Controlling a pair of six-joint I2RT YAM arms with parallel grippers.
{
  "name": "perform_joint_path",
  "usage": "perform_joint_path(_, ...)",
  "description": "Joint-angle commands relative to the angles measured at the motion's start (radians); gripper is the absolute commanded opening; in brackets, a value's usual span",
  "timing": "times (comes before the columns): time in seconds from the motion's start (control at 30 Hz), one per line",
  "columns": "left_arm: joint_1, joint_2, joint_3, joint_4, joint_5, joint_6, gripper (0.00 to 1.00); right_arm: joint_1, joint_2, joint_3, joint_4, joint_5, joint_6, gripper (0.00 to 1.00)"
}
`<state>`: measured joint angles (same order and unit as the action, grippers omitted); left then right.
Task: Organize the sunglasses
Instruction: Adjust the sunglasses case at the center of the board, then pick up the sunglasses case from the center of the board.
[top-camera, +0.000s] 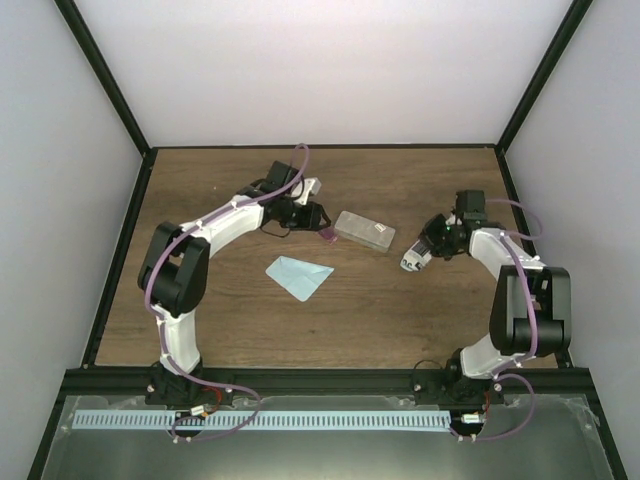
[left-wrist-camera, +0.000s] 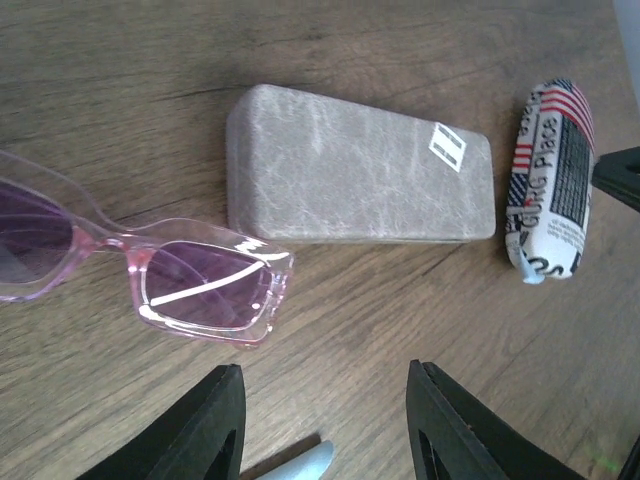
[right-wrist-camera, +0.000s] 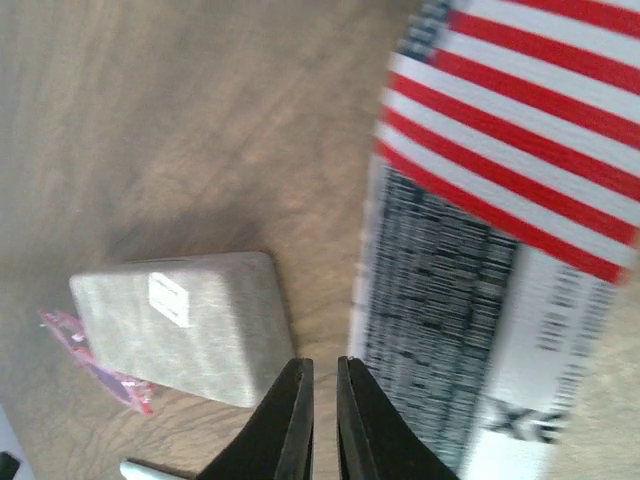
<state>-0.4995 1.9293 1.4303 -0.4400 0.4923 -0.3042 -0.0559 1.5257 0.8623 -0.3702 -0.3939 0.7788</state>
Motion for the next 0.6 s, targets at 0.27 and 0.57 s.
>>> perform_joint_path(0.27, 0.038, -0.037, -0.020, -0.014, -0.054, -0.004, 0.78, 0.148, 0.253, 0.412, -0.086, 0.147, -0.083, 0.48)
perform_joint_path(0.57, 0.049, -0.138, -0.100, -0.037, -0.123, -0.006, 0.86, 0.198, 0.565, 0.605, -0.112, 0.112, -0.136, 0.60)
